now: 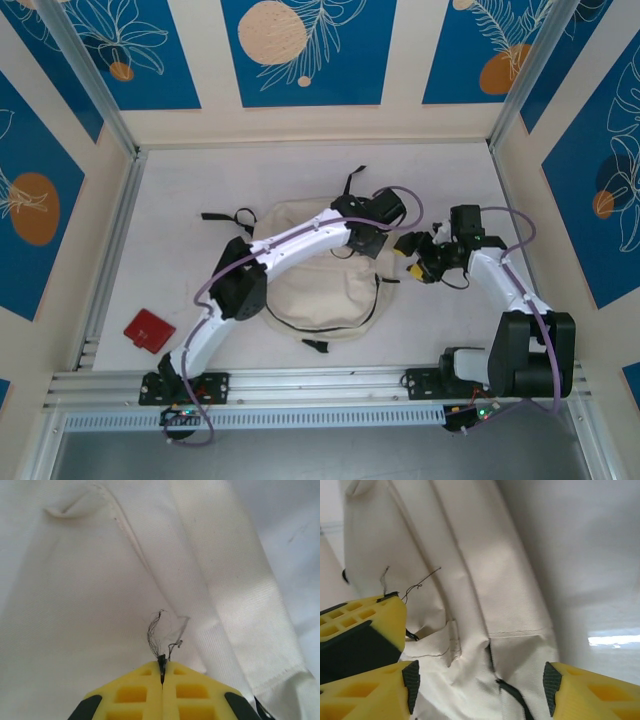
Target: Pack the student bag
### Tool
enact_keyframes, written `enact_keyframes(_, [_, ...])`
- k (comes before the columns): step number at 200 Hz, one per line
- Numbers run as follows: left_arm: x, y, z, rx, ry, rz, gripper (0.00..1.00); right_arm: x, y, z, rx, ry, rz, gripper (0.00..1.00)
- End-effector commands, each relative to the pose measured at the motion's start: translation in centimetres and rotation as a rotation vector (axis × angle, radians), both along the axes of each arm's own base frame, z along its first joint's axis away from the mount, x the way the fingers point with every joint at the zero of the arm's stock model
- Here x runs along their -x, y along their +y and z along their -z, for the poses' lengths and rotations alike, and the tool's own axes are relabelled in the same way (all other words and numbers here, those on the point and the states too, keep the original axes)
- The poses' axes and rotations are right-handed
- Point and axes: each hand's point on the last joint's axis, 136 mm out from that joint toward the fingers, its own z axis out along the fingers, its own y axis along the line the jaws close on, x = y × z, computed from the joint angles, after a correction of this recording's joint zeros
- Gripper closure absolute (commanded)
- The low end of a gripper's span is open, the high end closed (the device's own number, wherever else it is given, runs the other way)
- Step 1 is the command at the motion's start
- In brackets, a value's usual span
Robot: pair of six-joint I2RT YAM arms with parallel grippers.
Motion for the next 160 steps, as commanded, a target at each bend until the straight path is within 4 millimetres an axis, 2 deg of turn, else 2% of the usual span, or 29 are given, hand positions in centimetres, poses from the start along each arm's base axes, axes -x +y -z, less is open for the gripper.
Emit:
enact_keyframes(1, [-0.3, 0.6, -4.7, 0.099, -0.075, -0.046, 1.00, -0.4, 2.4, -1.4, -0.107, -0.037, -0.095, 0.36])
enact_keyframes(29, [0.4, 1.7, -4.9, 0.112, -0.074, -0.068, 1.00, -0.9, 4.2, -1.8, -0.130, -0.053, -0.141, 0.44])
enact_keyframes(73, [1.2, 2.8, -2.9, 0.095, -0.027, -0.106, 1.00, -1.2, 6.8, -1.4, -0.151, -0.040, -0.227, 0.50])
enact_keyframes(89, [1.3, 2.8, -2.5, 0.097, -0.017, -0.117, 1.00, -1.1, 7.5, -1.0, -0.155, -0.029, -0.249, 0.58])
enact_keyframes(125, [1.1, 3.0, -2.7, 0.104, -0.025, -0.145, 1.00, -0.8, 7.7, 0.7, -0.147, 0.022, -0.252, 0.75])
enact_keyframes(160, [0.4, 4.7, -3.2, 0.081, -0.046, -0.180, 1.00, -0.6, 7.0, 2.5, -0.091, 0.072, -0.223, 0.89])
